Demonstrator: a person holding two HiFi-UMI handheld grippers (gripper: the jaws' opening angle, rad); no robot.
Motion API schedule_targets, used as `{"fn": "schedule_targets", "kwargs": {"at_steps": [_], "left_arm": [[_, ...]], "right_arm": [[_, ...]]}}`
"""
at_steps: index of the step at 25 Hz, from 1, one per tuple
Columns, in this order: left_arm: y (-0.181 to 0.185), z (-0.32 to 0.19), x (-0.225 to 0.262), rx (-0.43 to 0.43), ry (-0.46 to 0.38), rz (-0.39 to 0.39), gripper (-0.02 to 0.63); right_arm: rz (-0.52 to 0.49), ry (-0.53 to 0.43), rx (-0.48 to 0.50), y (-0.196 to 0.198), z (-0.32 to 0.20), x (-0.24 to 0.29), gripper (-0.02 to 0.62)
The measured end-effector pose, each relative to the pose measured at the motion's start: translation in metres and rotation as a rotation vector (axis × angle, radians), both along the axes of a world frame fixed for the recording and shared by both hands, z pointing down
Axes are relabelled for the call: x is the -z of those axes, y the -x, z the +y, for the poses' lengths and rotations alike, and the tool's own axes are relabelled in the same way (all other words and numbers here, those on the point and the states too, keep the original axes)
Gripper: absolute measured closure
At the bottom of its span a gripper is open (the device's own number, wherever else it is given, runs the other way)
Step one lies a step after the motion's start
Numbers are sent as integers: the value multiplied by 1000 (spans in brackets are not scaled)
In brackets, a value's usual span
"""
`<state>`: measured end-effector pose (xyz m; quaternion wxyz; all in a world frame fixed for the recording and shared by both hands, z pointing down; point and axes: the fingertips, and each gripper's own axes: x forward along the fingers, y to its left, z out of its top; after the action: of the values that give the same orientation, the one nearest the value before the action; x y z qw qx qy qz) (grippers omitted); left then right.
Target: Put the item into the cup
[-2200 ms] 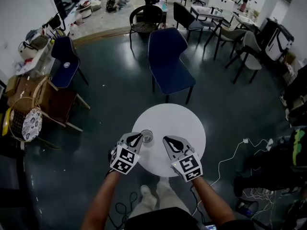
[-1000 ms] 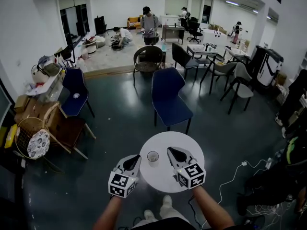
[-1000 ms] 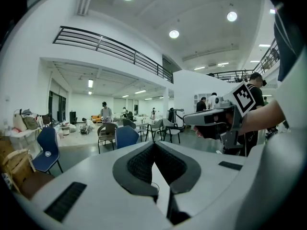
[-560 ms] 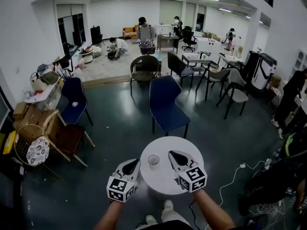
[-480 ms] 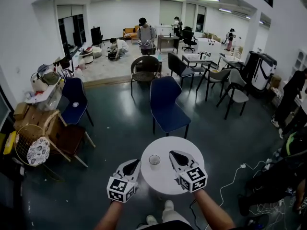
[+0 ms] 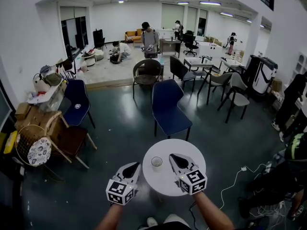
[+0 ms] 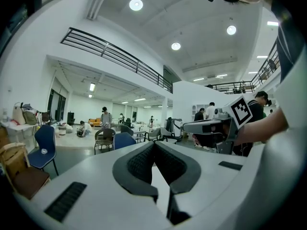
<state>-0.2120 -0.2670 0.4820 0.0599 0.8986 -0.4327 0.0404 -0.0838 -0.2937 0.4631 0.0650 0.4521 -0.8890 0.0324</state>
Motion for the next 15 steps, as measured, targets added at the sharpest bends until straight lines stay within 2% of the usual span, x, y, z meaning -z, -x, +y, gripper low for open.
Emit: {"fn": "schedule_targets", "kwargs": {"at_steps": [10, 15], "left_arm": [[-5, 12, 11, 15, -8, 40, 591], [-15, 26, 12, 19, -10, 23, 591]], "right_arm": [[4, -20, 18, -2, 11, 9, 579], [3, -24, 32, -6, 28, 12, 579]]}}
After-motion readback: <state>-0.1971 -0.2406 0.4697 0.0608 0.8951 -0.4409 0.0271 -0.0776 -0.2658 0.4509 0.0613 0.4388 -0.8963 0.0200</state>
